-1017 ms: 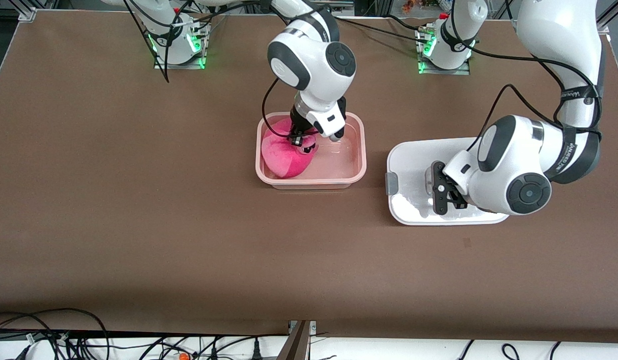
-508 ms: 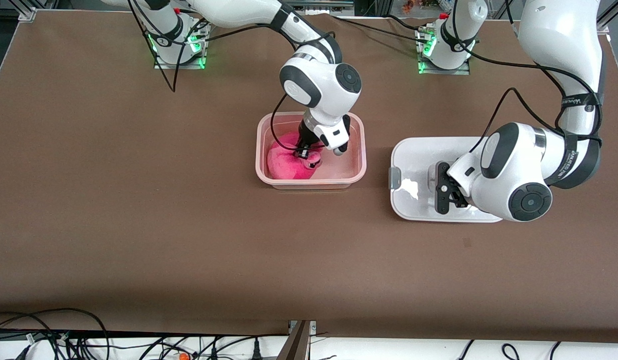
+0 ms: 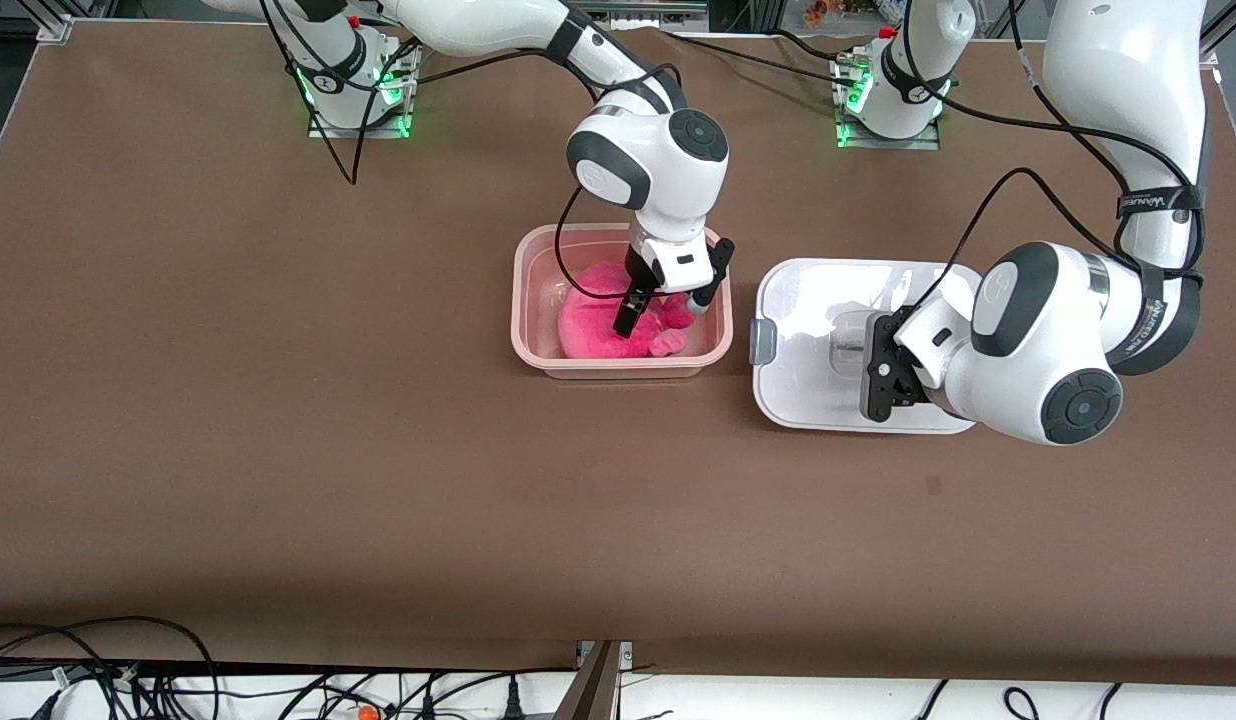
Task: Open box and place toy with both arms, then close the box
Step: 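Open the right gripper to release the toy and lift it away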
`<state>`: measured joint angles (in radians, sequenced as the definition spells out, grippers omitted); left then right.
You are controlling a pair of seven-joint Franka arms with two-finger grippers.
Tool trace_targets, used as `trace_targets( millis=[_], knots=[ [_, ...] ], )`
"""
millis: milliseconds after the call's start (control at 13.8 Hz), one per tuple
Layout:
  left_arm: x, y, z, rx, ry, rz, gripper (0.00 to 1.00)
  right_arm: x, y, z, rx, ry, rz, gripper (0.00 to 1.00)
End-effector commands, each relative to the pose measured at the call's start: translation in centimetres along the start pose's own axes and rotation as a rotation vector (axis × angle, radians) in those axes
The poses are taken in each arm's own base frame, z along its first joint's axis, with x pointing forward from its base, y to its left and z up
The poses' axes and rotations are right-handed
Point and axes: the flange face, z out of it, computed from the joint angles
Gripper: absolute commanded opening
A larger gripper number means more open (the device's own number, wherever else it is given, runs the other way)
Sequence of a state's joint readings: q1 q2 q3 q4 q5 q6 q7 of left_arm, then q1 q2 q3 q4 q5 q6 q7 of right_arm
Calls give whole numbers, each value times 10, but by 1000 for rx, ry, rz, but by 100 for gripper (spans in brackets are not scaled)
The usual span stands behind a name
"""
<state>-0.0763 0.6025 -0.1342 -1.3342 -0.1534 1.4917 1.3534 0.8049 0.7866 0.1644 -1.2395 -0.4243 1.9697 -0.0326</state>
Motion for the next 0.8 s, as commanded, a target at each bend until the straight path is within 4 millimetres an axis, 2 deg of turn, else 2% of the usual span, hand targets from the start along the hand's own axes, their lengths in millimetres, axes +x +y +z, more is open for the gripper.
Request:
trace_targets(
  millis=[0,145,218,291,363,436,581,726],
  knots=[
    [14,2,0,4,-1,5,0,-11,37,-40,56,32,105,100],
    [17,3,-1,4,1,-13,0,-43,109,-75,39,25,211,100],
    [21,4,0,-1,14,-31,0,-61,145,-100,25,60,267,100],
    [32,8,-2,5,11,-58,0,-80,178,-118,21,81,320,100],
    [55,16,0,7,-3,-63,0,-105,207,-143,52,106,386,100],
    [68,20,-3,16,-6,-67,0,-134,232,-157,101,79,450,100],
    [98,32,-4,26,-11,-89,0,-188,277,-179,165,57,546,100],
    [152,53,-3,50,-22,-49,0,-247,313,-190,277,41,674,100]
  ],
)
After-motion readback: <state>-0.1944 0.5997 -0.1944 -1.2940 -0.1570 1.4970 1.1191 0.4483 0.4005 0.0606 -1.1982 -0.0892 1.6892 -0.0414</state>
